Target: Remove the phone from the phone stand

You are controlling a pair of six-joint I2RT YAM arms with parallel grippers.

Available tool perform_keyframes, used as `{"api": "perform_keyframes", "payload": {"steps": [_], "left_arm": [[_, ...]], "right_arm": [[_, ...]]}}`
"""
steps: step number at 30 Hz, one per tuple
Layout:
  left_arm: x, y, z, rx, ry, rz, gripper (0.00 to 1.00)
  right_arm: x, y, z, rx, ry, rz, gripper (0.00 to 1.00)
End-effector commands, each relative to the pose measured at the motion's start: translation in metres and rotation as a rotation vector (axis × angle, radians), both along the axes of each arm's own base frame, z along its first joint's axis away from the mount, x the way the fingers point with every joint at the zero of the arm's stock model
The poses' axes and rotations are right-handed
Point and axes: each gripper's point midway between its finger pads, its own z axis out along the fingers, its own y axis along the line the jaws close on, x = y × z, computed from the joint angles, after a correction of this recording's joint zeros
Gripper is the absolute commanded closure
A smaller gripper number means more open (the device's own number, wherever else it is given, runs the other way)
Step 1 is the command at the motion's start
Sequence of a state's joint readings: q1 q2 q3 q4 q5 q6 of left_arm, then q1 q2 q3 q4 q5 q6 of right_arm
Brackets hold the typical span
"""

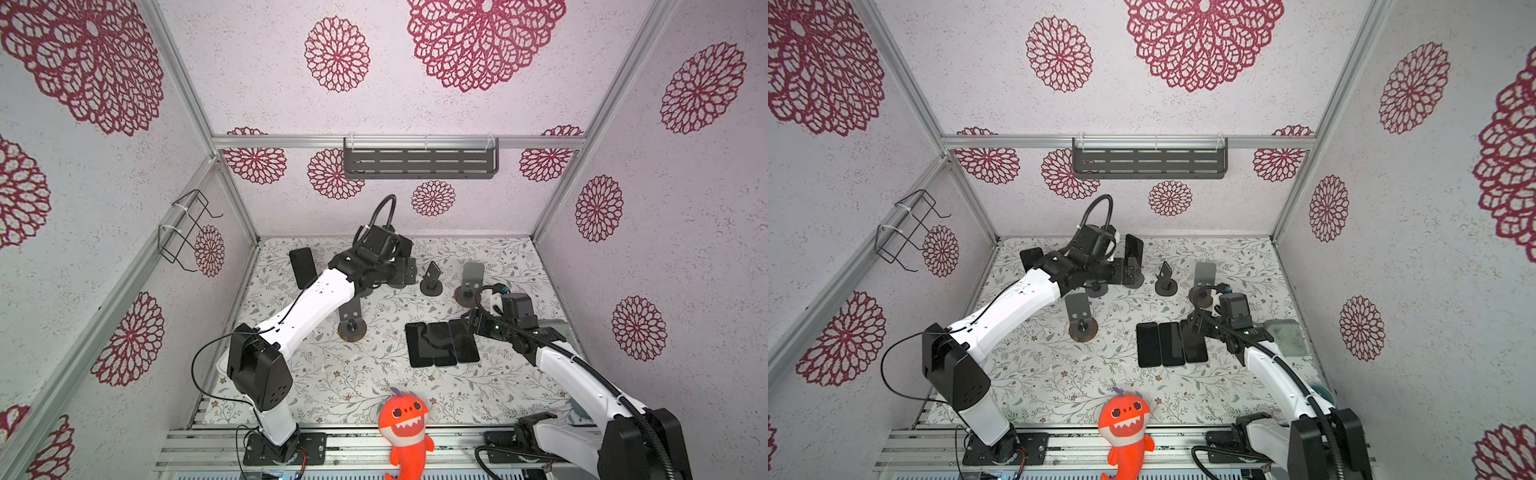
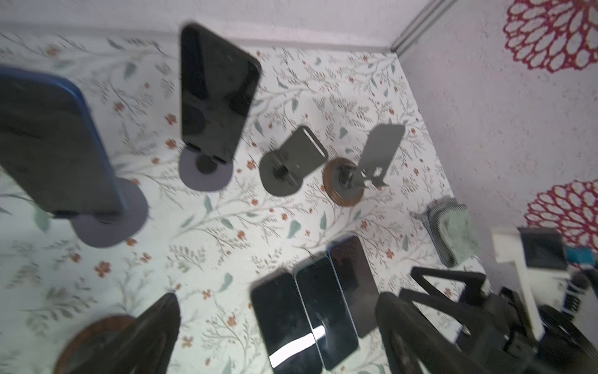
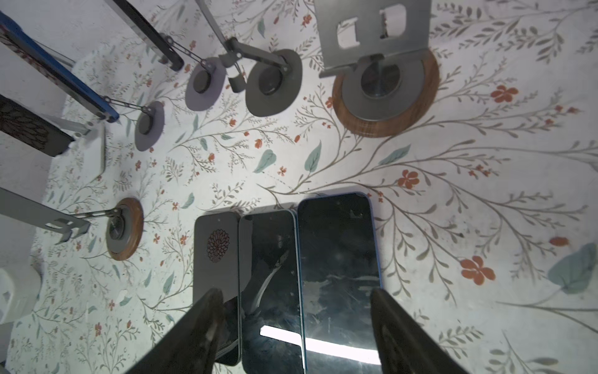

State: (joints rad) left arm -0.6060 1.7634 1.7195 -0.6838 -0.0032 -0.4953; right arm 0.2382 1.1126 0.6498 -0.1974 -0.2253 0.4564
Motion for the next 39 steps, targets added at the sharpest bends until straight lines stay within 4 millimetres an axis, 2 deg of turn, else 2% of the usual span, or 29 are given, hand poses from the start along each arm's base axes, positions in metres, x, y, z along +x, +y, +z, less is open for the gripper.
{"api": "perform_keyframes", "payload": {"steps": [1, 4, 7, 8, 11, 14, 20, 27, 39], "left_arm": [[0.027, -0.003, 0.027, 0.078, -0.15, -0.074, 0.02], [0.049, -0.004, 0.035, 0.144, -0.212, -0.105, 0.02], [0.065, -0.011, 0.043, 0.169, -0.267, -0.15, 0.02], [0.075, -0.016, 0.029, 0.19, -0.262, -0.167, 0.02], [0.093, -0.022, 0.024, 0.197, -0.291, -0.192, 0.02], [0.112, -0.026, 0.017, 0.195, -0.316, -0.205, 0.02], [0.14, -0.027, -0.002, 0.178, -0.328, -0.204, 0.02], [0.153, -0.032, -0.032, 0.171, -0.295, -0.21, 0.02], [0.155, -0.038, -0.059, 0.142, -0.263, -0.222, 0.02]], "right_arm": [[0.009, 0.009, 0.031, 0.062, -0.082, 0.019, 0.25], [0.009, 0.011, 0.038, 0.065, -0.102, 0.036, 0.25], [0.016, 0.014, 0.055, 0.065, -0.144, 0.055, 0.25], [0.019, 0.016, 0.061, 0.069, -0.159, 0.062, 0.25], [0.026, 0.019, 0.073, 0.08, -0.18, 0.071, 0.25], [0.026, 0.02, 0.071, 0.084, -0.165, 0.071, 0.25], [0.019, 0.014, 0.052, 0.058, -0.114, 0.048, 0.26], [0.014, 0.01, 0.046, 0.041, -0.099, 0.035, 0.26], [0.013, 0.006, 0.041, 0.015, -0.085, 0.028, 0.26]]}}
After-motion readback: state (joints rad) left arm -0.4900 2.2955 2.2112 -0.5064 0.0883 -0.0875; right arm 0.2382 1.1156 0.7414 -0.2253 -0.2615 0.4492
